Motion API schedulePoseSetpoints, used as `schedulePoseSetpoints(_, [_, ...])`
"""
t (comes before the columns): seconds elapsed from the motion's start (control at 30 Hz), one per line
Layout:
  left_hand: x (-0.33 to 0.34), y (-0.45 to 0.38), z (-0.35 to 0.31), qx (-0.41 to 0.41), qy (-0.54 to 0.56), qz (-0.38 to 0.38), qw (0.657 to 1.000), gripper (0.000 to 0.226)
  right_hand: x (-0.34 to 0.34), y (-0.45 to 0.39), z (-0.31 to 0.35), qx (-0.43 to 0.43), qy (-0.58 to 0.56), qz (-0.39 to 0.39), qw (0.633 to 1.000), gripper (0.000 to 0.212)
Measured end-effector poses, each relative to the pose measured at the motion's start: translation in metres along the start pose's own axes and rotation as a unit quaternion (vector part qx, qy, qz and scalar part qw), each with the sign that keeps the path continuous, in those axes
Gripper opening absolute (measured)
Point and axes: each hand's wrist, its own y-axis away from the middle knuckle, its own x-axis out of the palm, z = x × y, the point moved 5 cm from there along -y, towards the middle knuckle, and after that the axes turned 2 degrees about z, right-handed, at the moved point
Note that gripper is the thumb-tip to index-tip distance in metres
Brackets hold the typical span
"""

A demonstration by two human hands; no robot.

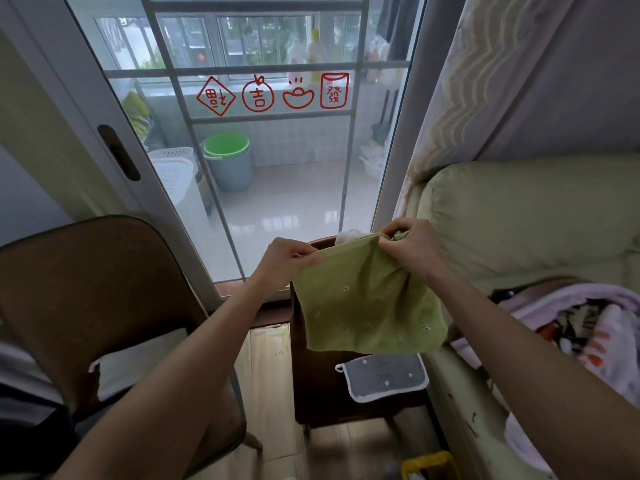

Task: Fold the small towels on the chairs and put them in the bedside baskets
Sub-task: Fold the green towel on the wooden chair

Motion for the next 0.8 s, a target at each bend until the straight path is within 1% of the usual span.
schedulePoseSetpoints(0.07, [0.003, -0.001, 0.000, -0.015, -0.005, 0.013, 1.000, 0.013, -0.002, 0.002, -0.005, 0.004, -0.009, -0.002, 1.000, 0.007])
schedulePoseSetpoints(0.13, [0.007, -0.002, 0.001, -0.032, -0.040, 0.029, 0.998, 0.008, -0.002, 0.005, -0.008, 0.009, -0.022, -0.005, 1.000, 0.006])
schedulePoseSetpoints(0.17, [0.008, -0.004, 0.000, -0.040, -0.058, 0.025, 0.997, 0.008, -0.002, 0.007, -0.010, 0.009, -0.030, -0.005, 0.999, 0.008])
schedulePoseSetpoints(0.23, [0.009, -0.007, 0.000, -0.059, -0.077, -0.002, 0.995, 0.008, -0.002, 0.011, -0.011, 0.007, -0.049, 0.004, 0.999, 0.011])
schedulePoseSetpoints(0.3, [0.008, -0.007, 0.000, -0.080, -0.084, -0.043, 0.992, 0.008, -0.002, 0.016, -0.012, 0.013, -0.082, 0.030, 0.996, 0.003])
schedulePoseSetpoints(0.33, [0.007, -0.007, 0.002, -0.088, -0.084, -0.065, 0.990, 0.007, -0.002, 0.017, -0.015, 0.020, -0.104, 0.048, 0.993, 0.005])
schedulePoseSetpoints(0.4, [0.004, -0.007, 0.007, -0.101, -0.088, -0.097, 0.986, 0.004, -0.005, 0.017, -0.023, 0.035, -0.125, 0.094, 0.987, 0.018])
schedulePoseSetpoints(0.47, [0.002, -0.005, 0.013, -0.105, -0.102, -0.113, 0.983, 0.005, -0.010, 0.017, -0.036, 0.046, -0.092, 0.146, 0.984, 0.034])
schedulePoseSetpoints(0.53, [-0.002, -0.003, 0.024, -0.111, -0.103, -0.131, 0.980, 0.008, -0.018, 0.018, -0.046, 0.054, -0.077, 0.174, 0.980, 0.039])
schedulePoseSetpoints(0.6, [-0.008, 0.000, 0.033, -0.119, -0.093, -0.152, 0.977, 0.009, -0.028, 0.018, -0.054, 0.064, -0.102, 0.154, 0.981, 0.028])
schedulePoseSetpoints(0.67, [-0.010, 0.000, 0.038, -0.109, -0.092, -0.149, 0.978, 0.010, -0.036, 0.018, -0.056, 0.073, -0.129, 0.107, 0.983, 0.013])
schedulePoseSetpoints(0.73, [-0.007, -0.003, 0.037, -0.093, -0.101, -0.137, 0.981, 0.012, -0.038, 0.017, -0.058, 0.076, -0.134, 0.057, 0.986, 0.011])
schedulePoseSetpoints(0.8, [-0.003, -0.004, 0.035, -0.079, -0.098, -0.136, 0.983, 0.013, -0.037, 0.015, -0.061, 0.071, -0.118, 0.017, 0.990, 0.005])
